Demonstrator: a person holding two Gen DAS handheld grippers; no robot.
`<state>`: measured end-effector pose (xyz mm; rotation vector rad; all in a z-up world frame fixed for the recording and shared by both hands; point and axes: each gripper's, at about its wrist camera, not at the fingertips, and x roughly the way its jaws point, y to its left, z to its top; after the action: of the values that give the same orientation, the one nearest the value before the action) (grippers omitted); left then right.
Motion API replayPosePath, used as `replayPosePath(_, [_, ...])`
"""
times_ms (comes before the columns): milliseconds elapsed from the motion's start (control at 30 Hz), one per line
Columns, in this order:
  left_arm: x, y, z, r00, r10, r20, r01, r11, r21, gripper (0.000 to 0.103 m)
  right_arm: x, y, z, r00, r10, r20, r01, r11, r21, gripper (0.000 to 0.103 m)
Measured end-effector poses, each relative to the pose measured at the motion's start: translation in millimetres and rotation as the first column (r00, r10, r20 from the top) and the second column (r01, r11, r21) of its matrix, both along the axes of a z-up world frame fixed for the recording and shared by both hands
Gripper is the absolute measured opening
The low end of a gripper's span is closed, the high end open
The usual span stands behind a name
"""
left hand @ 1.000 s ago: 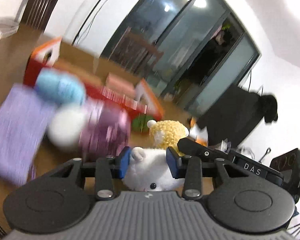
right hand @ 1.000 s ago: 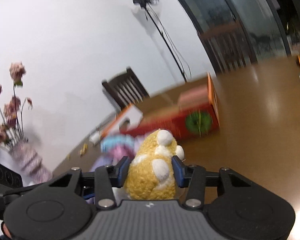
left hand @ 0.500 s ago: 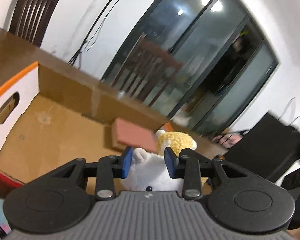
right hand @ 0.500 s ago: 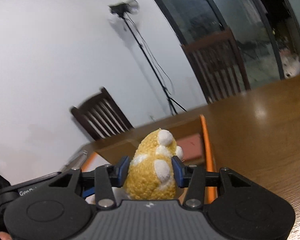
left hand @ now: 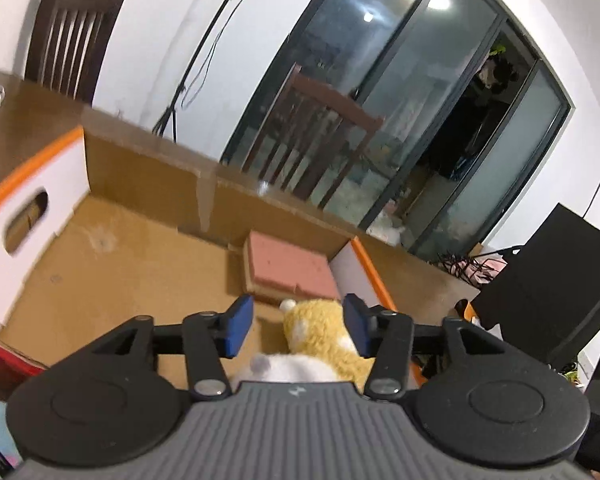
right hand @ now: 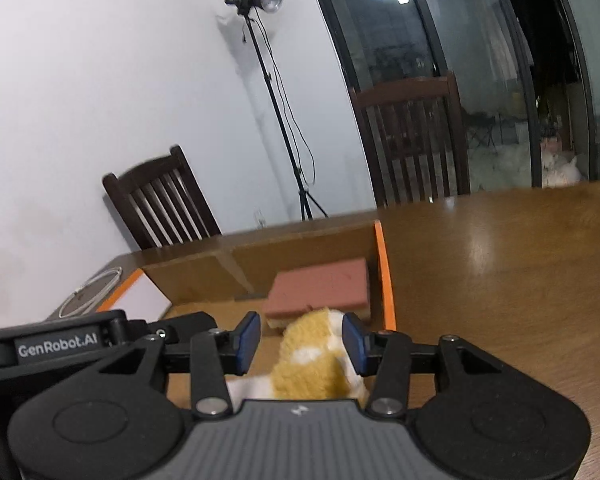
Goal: Organize soft objects
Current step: 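Return the right gripper to the pile above the pink satin bow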
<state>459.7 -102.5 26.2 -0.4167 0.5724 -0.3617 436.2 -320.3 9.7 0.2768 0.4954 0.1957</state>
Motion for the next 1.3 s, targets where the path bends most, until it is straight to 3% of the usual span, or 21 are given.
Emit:
replayPosePath(233, [-65,13,53,0.991,0.046,0.129,-0.057,0.995,0.087,0.066,-50,8,48,0.991,0.036,0.131,-0.034,0.999,-0.019,0.056])
replayPosePath(400, [-130,23,72,0.972,0.075,0.222,-0.12,0.973,0.197,0.078,-105,13,72,0.975,0.089,0.204,-0.08,0.995,-0.052,0.068])
replayPosePath(700, [-255,50,50,0.927,0.166,0.337,-0.28,0.903,0.326,0.097,-207,12,47,0.948,0.178,0.264,-0.16,0.983,-0.089,0.083])
replayPosePath(833, [-302,60,27,0.924,0.203,0.323,-0.319,0.875,0.364,0.099,-248,10,24,0.948,0.158,0.278,-0.144,0.987,-0.071,0.091])
replayPosePath(1000, [-323,64,8,0.937,0.191,0.293,-0.301,0.867,0.397,0.1,-275,17,-1,0.957,0.171,0.233,-0.154,0.984,-0.09,0.091])
replayPosePath(1300, [-308,70,3,0.941,0.183,0.285,-0.286,0.88,0.38,0.1,-285,30,-6,0.954,0.206,0.218,-0.189,0.977,-0.096,0.091])
